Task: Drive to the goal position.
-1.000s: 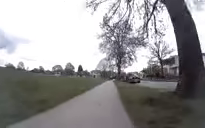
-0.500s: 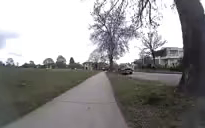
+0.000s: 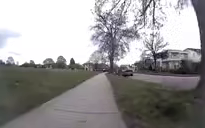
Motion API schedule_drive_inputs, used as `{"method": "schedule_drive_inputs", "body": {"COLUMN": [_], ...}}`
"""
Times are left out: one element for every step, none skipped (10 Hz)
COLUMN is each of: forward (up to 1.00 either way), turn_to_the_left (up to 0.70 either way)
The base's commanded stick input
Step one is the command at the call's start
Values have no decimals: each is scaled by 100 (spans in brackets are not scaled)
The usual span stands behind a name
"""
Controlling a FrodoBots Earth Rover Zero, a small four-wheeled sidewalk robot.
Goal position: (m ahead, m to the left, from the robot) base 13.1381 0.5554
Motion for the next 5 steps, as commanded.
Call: {"method": "schedule_drive_inputs", "body": {"forward": [85, 85, 85, 85, 85], "turn_to_the_left": [0, 3, 16, 30, 34]}}
